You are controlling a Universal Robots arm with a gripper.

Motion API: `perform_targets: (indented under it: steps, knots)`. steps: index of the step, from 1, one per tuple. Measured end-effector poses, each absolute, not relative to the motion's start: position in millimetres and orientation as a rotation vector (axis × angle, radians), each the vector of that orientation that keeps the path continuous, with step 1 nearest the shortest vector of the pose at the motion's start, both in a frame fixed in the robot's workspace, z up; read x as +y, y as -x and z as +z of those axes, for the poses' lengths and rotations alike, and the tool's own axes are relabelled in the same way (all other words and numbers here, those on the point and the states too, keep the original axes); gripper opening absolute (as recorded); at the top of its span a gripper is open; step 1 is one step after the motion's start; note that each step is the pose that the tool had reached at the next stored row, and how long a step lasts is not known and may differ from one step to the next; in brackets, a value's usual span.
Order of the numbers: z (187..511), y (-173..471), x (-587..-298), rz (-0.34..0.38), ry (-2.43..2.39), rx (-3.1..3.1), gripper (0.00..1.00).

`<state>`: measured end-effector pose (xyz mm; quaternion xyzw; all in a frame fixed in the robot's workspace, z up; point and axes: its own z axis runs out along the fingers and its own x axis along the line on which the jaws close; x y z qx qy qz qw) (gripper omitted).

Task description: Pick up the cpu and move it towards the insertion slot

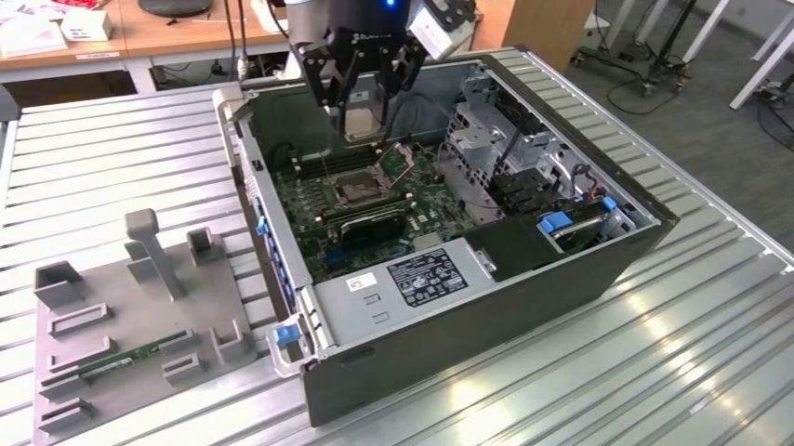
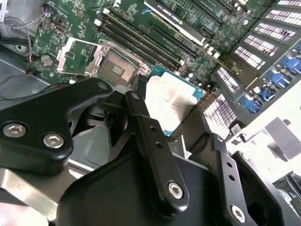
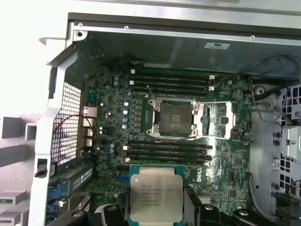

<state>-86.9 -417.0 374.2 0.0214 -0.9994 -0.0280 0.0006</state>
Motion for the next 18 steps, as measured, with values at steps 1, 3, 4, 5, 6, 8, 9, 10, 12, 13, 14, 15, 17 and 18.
perform_targets:
  steps: [1,3,4,5,6,8,9,10,12,13,14,15,17,18]
  knots:
    - [374,87,-416,-0.088,-0.067,-3.138,0.55]
    - [373,87,-414,-0.09,-0.067,-3.138,0.55]
    - [373,87,-413,-0.091,-0.067,-3.138,0.55]
    - [373,87,-412,-0.092,-0.067,-3.138,0.55]
    - [372,87,-411,-0.093,-0.067,-3.138,0.55]
    - [372,87,-408,-0.095,-0.067,-3.138,0.55]
    - [371,87,-407,-0.096,-0.067,-3.138,0.55]
    - [371,87,-406,-0.098,-0.067,-3.138,0.55]
    - [370,87,-404,-0.1,-0.067,-3.138,0.55]
    - [370,87,-403,-0.102,-0.067,-3.138,0.55]
    - [370,87,-402,-0.103,-0.067,-3.138,0.55]
    - [369,87,-401,-0.104,-0.067,-3.138,0.55]
    - [369,87,-399,-0.106,-0.067,-3.138,0.55]
    - [369,87,-399,-0.106,-0.067,-3.138,0.55]
